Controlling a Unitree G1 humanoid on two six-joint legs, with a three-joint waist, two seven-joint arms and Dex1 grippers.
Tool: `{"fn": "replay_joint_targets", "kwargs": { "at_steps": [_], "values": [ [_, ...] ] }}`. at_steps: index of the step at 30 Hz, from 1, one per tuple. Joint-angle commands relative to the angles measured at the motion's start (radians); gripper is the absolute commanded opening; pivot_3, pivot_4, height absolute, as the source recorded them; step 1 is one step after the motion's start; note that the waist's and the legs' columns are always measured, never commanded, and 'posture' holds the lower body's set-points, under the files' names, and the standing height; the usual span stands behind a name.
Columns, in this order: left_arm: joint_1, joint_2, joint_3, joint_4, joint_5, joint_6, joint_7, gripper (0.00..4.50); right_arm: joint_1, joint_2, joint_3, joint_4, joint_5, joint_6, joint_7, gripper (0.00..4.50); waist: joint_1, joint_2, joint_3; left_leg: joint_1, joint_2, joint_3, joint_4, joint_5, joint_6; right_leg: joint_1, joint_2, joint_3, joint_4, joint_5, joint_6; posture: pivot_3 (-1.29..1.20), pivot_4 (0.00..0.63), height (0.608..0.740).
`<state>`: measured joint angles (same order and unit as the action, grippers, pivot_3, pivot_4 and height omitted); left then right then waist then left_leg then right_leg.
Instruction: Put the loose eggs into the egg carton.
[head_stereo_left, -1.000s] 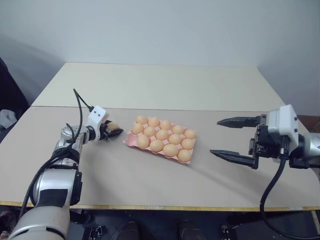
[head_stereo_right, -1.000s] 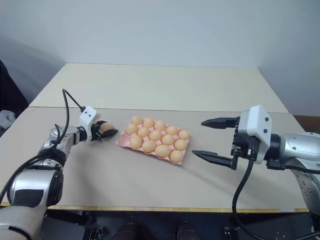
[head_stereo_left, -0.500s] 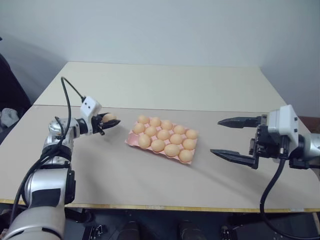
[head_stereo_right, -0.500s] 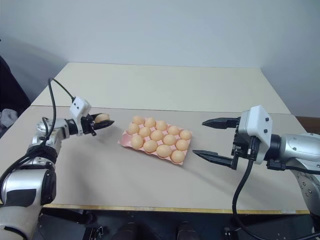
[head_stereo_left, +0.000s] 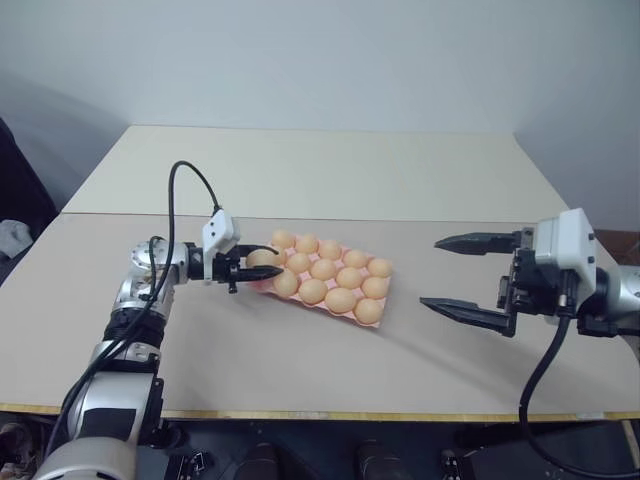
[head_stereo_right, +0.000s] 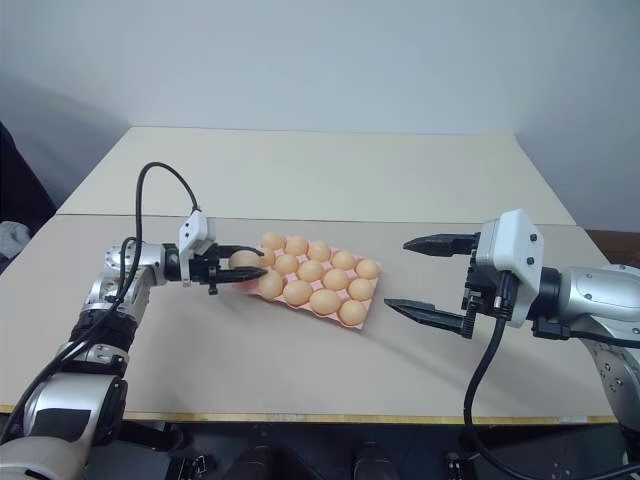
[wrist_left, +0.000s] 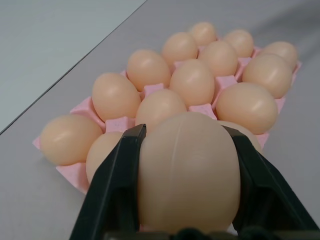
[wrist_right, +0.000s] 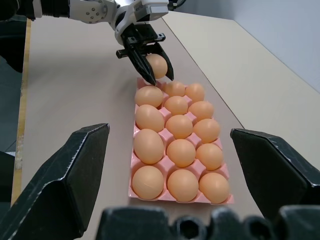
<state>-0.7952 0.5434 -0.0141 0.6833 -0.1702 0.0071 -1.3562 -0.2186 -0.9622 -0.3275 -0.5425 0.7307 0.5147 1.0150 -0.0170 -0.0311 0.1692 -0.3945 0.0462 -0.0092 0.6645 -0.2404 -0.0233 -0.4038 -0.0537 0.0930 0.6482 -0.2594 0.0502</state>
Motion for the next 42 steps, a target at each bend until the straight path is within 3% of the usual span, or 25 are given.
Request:
{"fn": "replay_joint_targets", "kwargs": {
  "at_steps": [1,4,5,10,16,20,25,32,42],
  "values": [
    [-0.008,0.012,-0.001,-0.038,-0.014,0.027,-0.001,3.40,-0.004,-0.006,-0.037,-0.030,0.022,0.001,-0.014,4.50,0.001,0.000,0.000,0.000,0.000,0.000,0.000,0.000,0.000,0.000,0.000,0.000,0.000,0.000,0.000,0.00,0.150,0.740],
    [-0.004,0.022,0.009,-0.059,-0.026,0.039,-0.008,4.41,-0.006,-0.006,-0.033,-0.027,0.022,-0.001,-0.015,4.50,0.001,0.000,0.000,0.000,0.000,0.000,0.000,0.000,0.000,0.000,0.000,0.000,0.000,0.000,0.000,0.00,0.150,0.740],
    [-0.002,0.028,0.015,-0.068,-0.032,0.046,-0.010,4.48,-0.008,-0.006,-0.030,-0.026,0.022,-0.002,-0.016,4.50,0.001,0.000,0.000,0.000,0.000,0.000,0.000,0.000,0.000,0.000,0.000,0.000,0.000,0.000,0.000,0.00,0.150,0.740],
    [0.026,0.076,0.053,-0.157,-0.074,0.080,-0.003,4.48,-0.022,-0.003,-0.010,-0.012,0.014,-0.008,-0.016,4.50,-0.004,0.000,0.000,0.000,0.000,0.000,0.000,0.000,0.000,0.000,0.000,0.000,0.000,0.000,0.000,0.00,0.150,0.740],
    [0.117,0.230,0.141,-0.330,-0.192,0.169,-0.092,4.48,-0.056,-0.007,0.010,0.041,0.010,-0.018,0.025,4.50,-0.012,0.000,0.000,0.000,0.001,0.000,0.000,0.000,0.000,0.000,0.000,0.000,0.000,0.000,0.000,0.00,0.150,0.740],
    [0.252,0.381,0.244,-0.474,-0.283,0.234,-0.161,4.48,-0.090,-0.014,0.022,0.098,0.008,-0.026,0.073,4.50,-0.025,0.000,0.000,0.000,0.001,0.000,0.000,0.000,0.000,-0.001,0.000,0.000,0.000,0.000,0.000,0.00,0.150,0.740],
    [0.449,0.493,0.402,-0.638,-0.402,0.346,-0.188,4.48,-0.123,-0.019,0.041,0.155,0.005,-0.032,0.136,4.50,-0.026,0.000,0.000,0.001,0.002,0.001,0.000,0.000,0.000,0.000,0.000,0.000,0.000,0.000,0.000,0.00,0.150,0.740],
    [0.665,0.491,0.519,-0.813,-0.467,0.423,-0.112,4.48,-0.138,-0.016,0.068,0.195,-0.015,-0.049,0.189,4.50,-0.019,0.001,0.000,0.002,0.002,0.002,-0.001,0.000,0.000,0.000,0.000,0.000,0.000,0.000,0.000,0.00,0.150,0.740],
    [0.739,0.487,0.559,-0.924,-0.525,0.497,-0.004,4.48,-0.118,-0.010,0.067,0.191,-0.022,-0.050,0.199,4.50,-0.024,0.001,0.000,0.002,0.002,0.002,-0.001,0.000,0.000,0.000,0.000,0.000,0.000,0.000,0.000,0.00,0.150,0.740]
  ]
}}
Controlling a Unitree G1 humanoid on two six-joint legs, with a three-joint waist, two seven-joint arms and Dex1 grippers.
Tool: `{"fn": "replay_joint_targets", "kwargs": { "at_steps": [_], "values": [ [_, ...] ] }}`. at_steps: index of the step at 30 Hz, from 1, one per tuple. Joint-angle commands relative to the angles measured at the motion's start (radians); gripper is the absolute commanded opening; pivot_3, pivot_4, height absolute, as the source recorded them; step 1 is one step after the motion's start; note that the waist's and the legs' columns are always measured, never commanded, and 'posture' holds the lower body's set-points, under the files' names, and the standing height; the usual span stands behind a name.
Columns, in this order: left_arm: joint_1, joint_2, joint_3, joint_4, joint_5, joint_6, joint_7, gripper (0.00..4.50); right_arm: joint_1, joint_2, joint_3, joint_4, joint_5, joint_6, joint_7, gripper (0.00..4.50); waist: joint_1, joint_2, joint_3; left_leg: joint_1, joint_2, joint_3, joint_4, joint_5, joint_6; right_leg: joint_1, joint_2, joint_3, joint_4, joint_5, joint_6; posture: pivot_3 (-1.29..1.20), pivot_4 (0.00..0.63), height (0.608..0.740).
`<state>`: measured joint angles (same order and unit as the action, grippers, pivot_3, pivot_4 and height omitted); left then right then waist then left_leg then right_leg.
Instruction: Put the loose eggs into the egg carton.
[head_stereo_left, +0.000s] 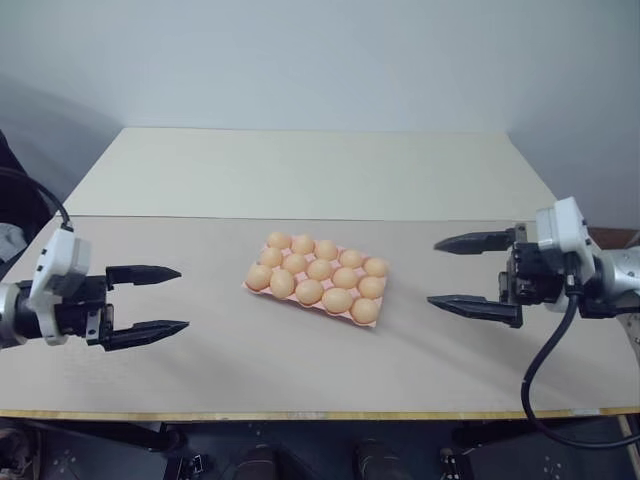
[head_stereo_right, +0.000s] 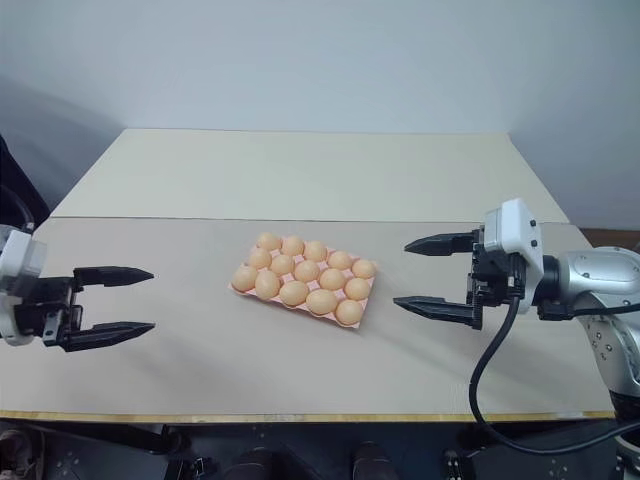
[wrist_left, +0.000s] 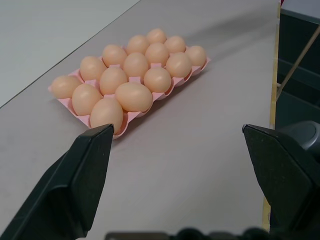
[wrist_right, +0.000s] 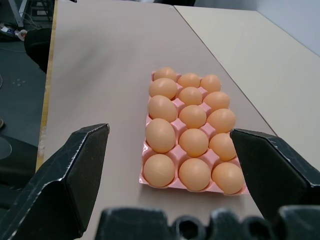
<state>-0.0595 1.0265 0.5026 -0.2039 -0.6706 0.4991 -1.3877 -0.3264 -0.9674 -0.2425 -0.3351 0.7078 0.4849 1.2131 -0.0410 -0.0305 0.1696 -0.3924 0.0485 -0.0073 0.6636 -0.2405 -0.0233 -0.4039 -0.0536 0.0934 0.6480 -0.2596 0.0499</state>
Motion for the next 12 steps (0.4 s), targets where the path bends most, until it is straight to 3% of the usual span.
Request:
{"fn": "replay_joint_targets", "kwargs": {
  "at_steps": [1,12],
  "values": [
    [0.006,0.003,0.044,-0.043,-0.028,0.009,0.032,4.48,-0.012,-0.004,-0.017,-0.016,0.000,-0.020,0.001,4.50,0.000,0.000,0.000,0.000,0.000,0.000,0.000,0.000,0.000,0.000,0.000,0.000,0.000,0.000,0.000,0.00,0.150,0.740],
    [0.018,0.017,0.041,-0.055,-0.046,0.011,0.062,4.48,-0.017,0.000,-0.013,-0.020,-0.004,-0.018,-0.001,4.50,-0.001,0.000,0.000,0.000,0.000,0.000,0.000,0.000,0.000,0.000,0.000,0.000,0.000,0.000,0.000,0.00,0.150,0.740]
  ]
}}
